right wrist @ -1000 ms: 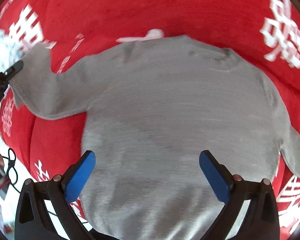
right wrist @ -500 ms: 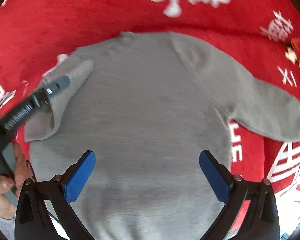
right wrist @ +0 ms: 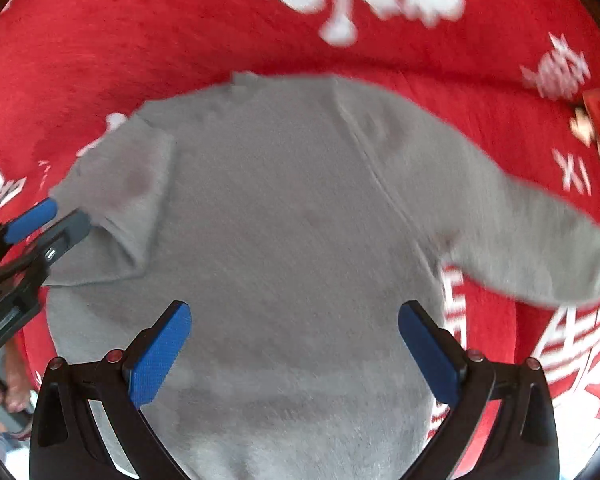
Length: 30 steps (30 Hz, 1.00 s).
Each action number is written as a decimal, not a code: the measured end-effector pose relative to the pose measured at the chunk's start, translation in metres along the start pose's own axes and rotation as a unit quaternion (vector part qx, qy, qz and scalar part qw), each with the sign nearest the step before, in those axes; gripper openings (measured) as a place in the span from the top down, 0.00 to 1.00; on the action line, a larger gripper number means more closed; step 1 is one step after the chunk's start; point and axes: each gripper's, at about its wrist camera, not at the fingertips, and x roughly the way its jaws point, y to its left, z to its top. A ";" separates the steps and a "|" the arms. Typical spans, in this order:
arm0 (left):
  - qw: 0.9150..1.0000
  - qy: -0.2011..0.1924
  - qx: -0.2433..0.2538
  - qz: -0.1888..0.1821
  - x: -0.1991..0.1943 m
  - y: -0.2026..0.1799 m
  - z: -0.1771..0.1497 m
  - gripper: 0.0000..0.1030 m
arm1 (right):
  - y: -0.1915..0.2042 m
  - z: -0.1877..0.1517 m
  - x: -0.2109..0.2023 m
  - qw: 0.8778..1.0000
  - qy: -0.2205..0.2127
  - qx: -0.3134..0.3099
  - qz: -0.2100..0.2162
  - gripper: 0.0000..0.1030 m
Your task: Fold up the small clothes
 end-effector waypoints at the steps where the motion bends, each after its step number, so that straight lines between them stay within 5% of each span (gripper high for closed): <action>1: 1.000 0.004 -0.010 0.003 -0.006 0.014 -0.003 0.30 | 0.013 0.006 -0.001 1.000 -0.009 -0.020 -0.001 0.00; 7: 0.989 0.058 -0.119 0.059 0.006 0.128 -0.019 0.30 | 0.098 0.033 0.007 0.982 -0.051 -0.180 -0.015 0.00; 12: 0.976 0.104 -0.183 0.049 0.046 0.184 -0.030 0.30 | 0.170 0.030 0.044 0.929 -0.085 -0.345 -0.103 0.01; 14: 0.974 0.108 -0.195 0.039 0.053 0.191 -0.032 0.30 | 0.185 0.030 0.063 0.905 -0.091 -0.391 -0.145 0.25; 15: 0.973 0.110 -0.198 0.039 0.055 0.192 -0.032 0.30 | 0.186 0.030 0.068 0.899 -0.086 -0.399 -0.157 0.63; 16: 0.973 0.108 -0.201 0.038 0.056 0.193 -0.032 0.30 | 0.182 0.037 0.074 0.906 -0.070 -0.388 -0.152 0.96; 20: 0.973 0.107 -0.203 0.029 0.055 0.191 -0.032 0.30 | 0.126 0.069 0.048 0.973 -0.082 -0.215 -0.035 0.93; 22: 0.973 0.111 -0.202 0.026 0.057 0.190 -0.032 0.30 | 0.079 0.080 0.037 0.991 -0.091 -0.097 0.033 0.93; 26: 0.971 0.113 -0.210 0.018 0.060 0.192 -0.029 0.30 | -0.007 0.075 0.044 0.983 -0.076 0.102 0.130 0.89; 30: 0.969 0.118 -0.216 0.022 0.063 0.196 -0.019 0.31 | -0.057 0.049 0.066 0.955 -0.045 0.232 0.179 0.58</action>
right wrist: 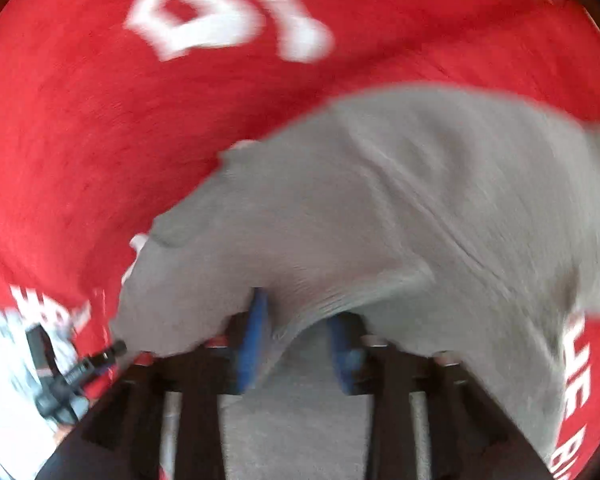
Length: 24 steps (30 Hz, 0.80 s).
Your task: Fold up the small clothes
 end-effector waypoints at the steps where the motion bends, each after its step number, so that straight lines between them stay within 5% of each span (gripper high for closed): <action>1: 1.000 -0.001 0.001 0.003 -0.001 0.000 0.000 0.34 | -0.008 -0.001 -0.003 0.999 -0.008 0.022 0.022 0.58; 3: 1.000 -0.005 0.006 0.003 -0.002 -0.006 0.000 0.50 | -0.015 -0.001 -0.004 0.998 -0.015 0.057 0.033 0.58; 5: 1.000 -0.011 0.008 0.008 -0.007 -0.008 0.002 0.50 | -0.019 0.001 -0.006 0.996 -0.015 0.082 0.032 0.65; 7: 0.998 -0.036 0.024 0.035 -0.022 -0.010 -0.004 0.50 | -0.017 -0.003 -0.012 0.996 -0.019 0.080 0.016 0.89; 8: 0.997 -0.045 0.033 0.047 -0.028 -0.008 -0.005 0.49 | -0.015 -0.006 -0.016 0.997 -0.025 0.072 0.000 0.89; 10: 0.994 -0.064 0.061 0.059 -0.045 -0.010 -0.017 0.29 | -0.017 -0.006 -0.021 0.997 -0.034 0.065 -0.022 0.89; 13: 0.990 -0.082 0.097 0.057 -0.065 -0.015 -0.037 0.25 | -0.029 -0.008 -0.018 0.996 -0.020 0.085 -0.016 0.89; 17: 0.986 -0.060 0.143 0.064 -0.068 -0.025 -0.080 0.25 | -0.031 -0.011 -0.013 0.996 -0.009 0.089 -0.005 0.85; 19: 0.983 -0.043 0.164 0.076 -0.059 -0.030 -0.101 0.25 | -0.029 -0.012 -0.015 0.997 -0.006 0.082 0.002 0.70; 22: 0.982 -0.033 0.161 0.095 -0.046 -0.034 -0.103 0.25 | -0.021 -0.011 -0.012 0.997 -0.004 0.071 0.013 0.54; 24: 0.984 -0.047 0.137 0.107 -0.037 -0.037 -0.094 0.25 | -0.015 -0.009 -0.008 0.998 -0.004 0.066 0.006 0.54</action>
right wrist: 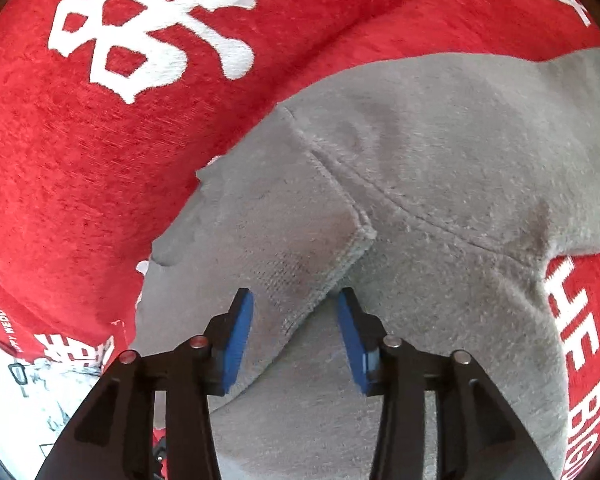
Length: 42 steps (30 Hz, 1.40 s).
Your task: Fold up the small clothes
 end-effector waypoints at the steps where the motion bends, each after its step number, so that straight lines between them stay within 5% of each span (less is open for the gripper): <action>1: 1.000 -0.004 -0.010 0.007 0.002 0.001 0.003 0.25 | 0.001 0.001 0.001 1.000 -0.001 0.002 -0.001 0.54; 2: 1.000 -0.010 -0.024 0.018 0.003 0.004 0.006 0.25 | 0.002 0.002 0.003 1.000 -0.001 0.003 -0.002 0.54; 4: 0.998 -0.023 -0.048 0.029 0.001 0.014 0.009 0.25 | 0.006 0.004 0.004 1.000 0.001 -0.004 -0.017 0.93; 10: 0.998 -0.039 -0.046 0.018 0.001 0.030 0.003 0.25 | 0.023 -0.006 -0.014 0.998 -0.013 -0.055 -0.012 0.93; 15: 1.000 -0.014 -0.023 0.003 0.006 0.033 -0.008 0.25 | -0.005 -0.014 0.001 0.998 0.010 -0.053 -0.035 0.94; 18: 1.000 0.005 -0.015 0.002 -0.003 0.038 -0.021 0.25 | -0.009 -0.015 -0.007 0.998 0.008 -0.051 -0.035 0.84; 23: 0.996 -0.007 -0.084 -0.010 -0.020 0.062 -0.008 0.25 | -0.016 -0.012 -0.029 0.998 -0.006 -0.038 -0.055 0.69; 30: 0.998 -0.031 -0.046 -0.012 -0.008 0.025 0.036 0.25 | 0.001 -0.005 -0.053 0.991 -0.058 -0.079 -0.091 0.71; 35: 0.999 0.004 -0.043 0.012 0.023 0.009 0.031 0.25 | 0.022 -0.002 -0.021 0.975 -0.014 -0.172 -0.141 0.73; 42: 0.999 0.007 -0.045 0.008 0.021 0.015 0.025 0.24 | -0.005 -0.007 -0.018 0.973 0.001 -0.163 -0.162 0.75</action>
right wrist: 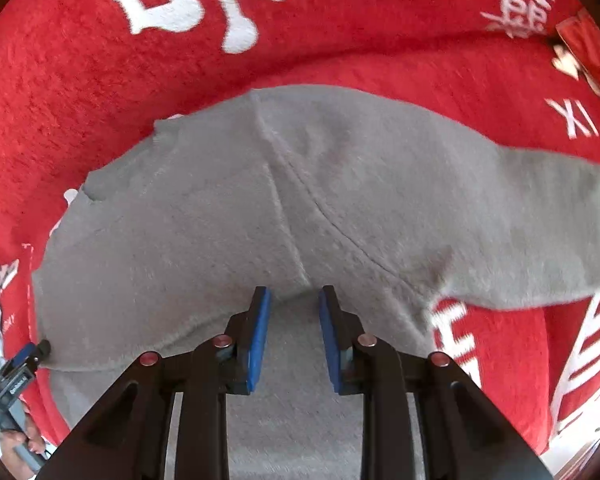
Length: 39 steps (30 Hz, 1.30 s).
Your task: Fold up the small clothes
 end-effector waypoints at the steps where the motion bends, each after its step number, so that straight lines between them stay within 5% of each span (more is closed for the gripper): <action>1: 1.000 0.003 0.002 0.004 -0.002 -0.001 0.001 0.24 | -0.003 -0.001 -0.002 1.000 0.002 0.003 0.000 0.75; 10: 1.000 0.027 0.014 0.000 -0.026 -0.032 -0.006 0.25 | -0.020 -0.018 -0.023 0.998 0.026 0.044 0.033 0.63; 34: 0.983 0.084 0.160 -0.034 -0.042 -0.212 -0.030 0.24 | -0.102 -0.068 -0.041 0.985 0.068 0.129 0.090 0.39; 35: 0.982 0.085 0.164 -0.033 -0.041 -0.217 -0.031 0.22 | -0.106 -0.068 -0.041 0.985 0.068 0.132 0.092 0.39; 37: 0.981 0.086 0.170 -0.030 -0.040 -0.228 -0.030 0.02 | -0.114 -0.068 -0.042 0.983 0.067 0.139 0.096 0.37; 39: 0.981 0.077 0.178 -0.030 -0.042 -0.237 -0.030 0.02 | -0.122 -0.068 -0.043 0.982 0.065 0.145 0.098 0.32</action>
